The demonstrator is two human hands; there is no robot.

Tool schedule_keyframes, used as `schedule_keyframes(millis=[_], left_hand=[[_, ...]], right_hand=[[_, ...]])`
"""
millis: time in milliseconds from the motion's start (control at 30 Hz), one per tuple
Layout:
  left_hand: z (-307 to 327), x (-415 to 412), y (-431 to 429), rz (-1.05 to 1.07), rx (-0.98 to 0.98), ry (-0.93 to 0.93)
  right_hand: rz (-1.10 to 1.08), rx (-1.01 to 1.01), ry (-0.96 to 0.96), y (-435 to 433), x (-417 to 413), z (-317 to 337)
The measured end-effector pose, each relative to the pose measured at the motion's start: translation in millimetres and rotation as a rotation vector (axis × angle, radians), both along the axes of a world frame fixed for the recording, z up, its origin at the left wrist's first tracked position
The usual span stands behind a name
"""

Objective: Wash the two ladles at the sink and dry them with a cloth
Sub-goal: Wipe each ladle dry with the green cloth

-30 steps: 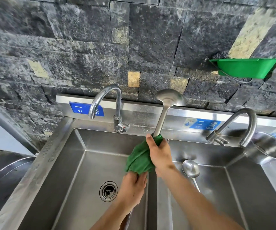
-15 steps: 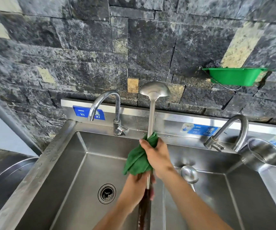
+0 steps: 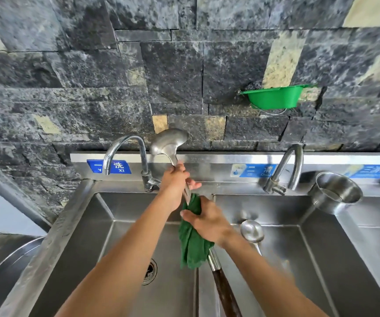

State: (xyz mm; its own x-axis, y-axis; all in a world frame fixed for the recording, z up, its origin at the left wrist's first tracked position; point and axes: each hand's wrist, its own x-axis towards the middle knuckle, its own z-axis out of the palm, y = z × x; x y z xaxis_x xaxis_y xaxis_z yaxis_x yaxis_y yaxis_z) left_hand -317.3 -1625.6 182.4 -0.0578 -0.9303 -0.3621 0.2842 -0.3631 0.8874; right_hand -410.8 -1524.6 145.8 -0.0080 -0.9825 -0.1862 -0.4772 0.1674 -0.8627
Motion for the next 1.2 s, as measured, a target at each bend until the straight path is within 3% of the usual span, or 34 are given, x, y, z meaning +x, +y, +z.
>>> schedule_keyframes(millis=[333,633,700,833,900,967,1067,1133,1200], left_hand=[[36,23,-33,0.288,-0.196,-0.058],[52,22,-24,0.258,-0.271,0.006],[64,25,-27,0.273,-0.295,0.015],[74,18,-19,0.266,-0.339,-0.015],[69,6,-6,0.245,-0.34,-0.026],[63,-9,6,0.224,-0.331,-0.009],[61,-24,17,0.197,-0.316,-0.001],[66,-22,16,0.199,-0.316,0.004],[74,-13,11,0.225,-0.307,0.049]], right_hand=[[0.042,0.058,0.118,93,-41,-5],[0.046,0.274,0.154,206,-93,-18],[0.013,0.277,-0.004,223,-119,-11],[-0.26,0.091,-0.47,197,-147,23],[-0.23,0.008,-0.539,157,-129,47],[-0.076,-0.054,-0.399,117,-95,65],[0.139,-0.144,0.059,74,-41,71],[0.162,-0.156,0.354,68,-17,59],[0.112,-0.178,0.528,80,-8,41]])
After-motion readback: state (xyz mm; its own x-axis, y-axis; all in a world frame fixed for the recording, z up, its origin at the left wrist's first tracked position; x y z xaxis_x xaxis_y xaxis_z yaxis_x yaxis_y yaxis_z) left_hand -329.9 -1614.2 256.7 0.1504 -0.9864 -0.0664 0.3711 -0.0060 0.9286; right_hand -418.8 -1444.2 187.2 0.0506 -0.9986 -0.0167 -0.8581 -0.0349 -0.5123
